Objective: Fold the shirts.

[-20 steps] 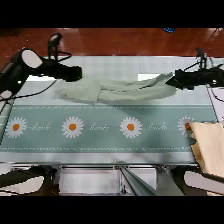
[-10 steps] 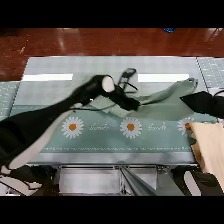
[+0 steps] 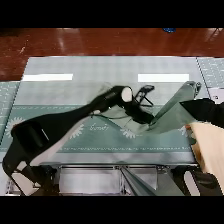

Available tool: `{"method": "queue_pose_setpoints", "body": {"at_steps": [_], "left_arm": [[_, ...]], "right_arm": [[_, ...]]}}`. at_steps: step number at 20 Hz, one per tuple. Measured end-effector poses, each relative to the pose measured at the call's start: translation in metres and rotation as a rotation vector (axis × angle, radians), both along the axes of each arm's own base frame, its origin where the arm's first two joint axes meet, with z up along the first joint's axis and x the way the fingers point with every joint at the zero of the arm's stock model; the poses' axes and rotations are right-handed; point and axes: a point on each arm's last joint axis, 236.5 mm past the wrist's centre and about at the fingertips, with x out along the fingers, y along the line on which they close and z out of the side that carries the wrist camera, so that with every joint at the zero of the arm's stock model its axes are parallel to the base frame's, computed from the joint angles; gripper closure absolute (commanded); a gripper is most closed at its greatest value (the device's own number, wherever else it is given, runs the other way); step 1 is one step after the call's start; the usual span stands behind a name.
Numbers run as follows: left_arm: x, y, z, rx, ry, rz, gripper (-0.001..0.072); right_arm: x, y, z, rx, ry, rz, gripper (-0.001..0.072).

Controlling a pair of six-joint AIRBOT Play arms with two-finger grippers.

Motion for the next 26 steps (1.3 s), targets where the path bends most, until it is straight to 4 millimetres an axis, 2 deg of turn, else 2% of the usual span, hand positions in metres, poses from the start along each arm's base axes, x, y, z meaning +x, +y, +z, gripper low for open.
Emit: {"method": "queue_pose_setpoints", "body": {"at_steps": [2,3,4,5,6,8,10,11,13,14,17,18,20,21,23,25,26], "left_arm": [[0.045,0.043,0.025,-0.001,-0.014,0.081,0.0689],[0.066,0.074,0.04,0.018,-0.035,0.119,0.0689],[0.088,0.11,0.056,0.045,-0.079,0.166,0.0689],[0.11,0.153,0.072,0.087,-0.128,0.231,0.0689],[0.123,0.196,0.089,0.123,-0.165,0.298,0.0689],[0.135,0.276,0.136,0.144,-0.26,0.464,0.0689],[0.124,0.34,0.179,0.148,-0.372,0.618,0.0689],[0.108,0.363,0.197,0.146,-0.421,0.677,0.0689],[0.071,0.388,0.217,0.132,-0.496,0.758,0.0689],[0.052,0.394,0.222,0.121,-0.522,0.788,0.0689],[0.001,0.391,0.219,0.049,-0.545,0.84,0.0689],[-0.012,0.388,0.211,0.03,-0.536,0.852,0.0689],[-0.029,0.383,0.193,0.006,-0.505,0.858,0.0689],[-0.034,0.381,0.181,0.005,-0.481,0.863,0.0689],[-0.04,0.379,0.158,0.006,-0.436,0.868,0.0689],[-0.042,0.379,0.138,0.02,-0.392,0.87,0.0689],[-0.041,0.378,0.132,0.021,-0.38,0.87,0.0689]], "right_arm": [[0.007,0.01,0.001,0.053,0.008,0.039,0.0686],[0.013,0.015,0.003,0.086,0.007,0.061,0.0686],[0.021,0.022,0.005,0.128,0.005,0.086,0.0686],[0.028,0.029,0.005,0.159,0.004,0.112,0.0685],[0.038,0.039,0.006,0.194,0.003,0.146,0.0686],[0.059,0.065,0.0,0.235,0.016,0.217,0.0685],[0.084,0.095,-0.012,0.252,0.043,0.269,0.0685],[0.096,0.113,-0.022,0.251,0.067,0.304,0.0685],[0.12,0.15,-0.043,0.251,0.112,0.36,0.0685],[0.13,0.168,-0.056,0.248,0.136,0.386,0.0685],[0.156,0.22,-0.095,0.243,0.2,0.441,0.0685],[0.164,0.233,-0.108,0.242,0.22,0.446,0.065],[0.176,0.259,-0.131,0.255,0.257,0.448,0.0377],[0.18,0.271,-0.14,0.27,0.277,0.452,0.0339],[0.181,0.288,-0.149,0.305,0.317,0.476,0.0339],[0.172,0.29,-0.145,0.333,0.361,0.526,0.0339],[0.172,0.283,-0.137,0.341,0.369,0.54,0.0339]]}}
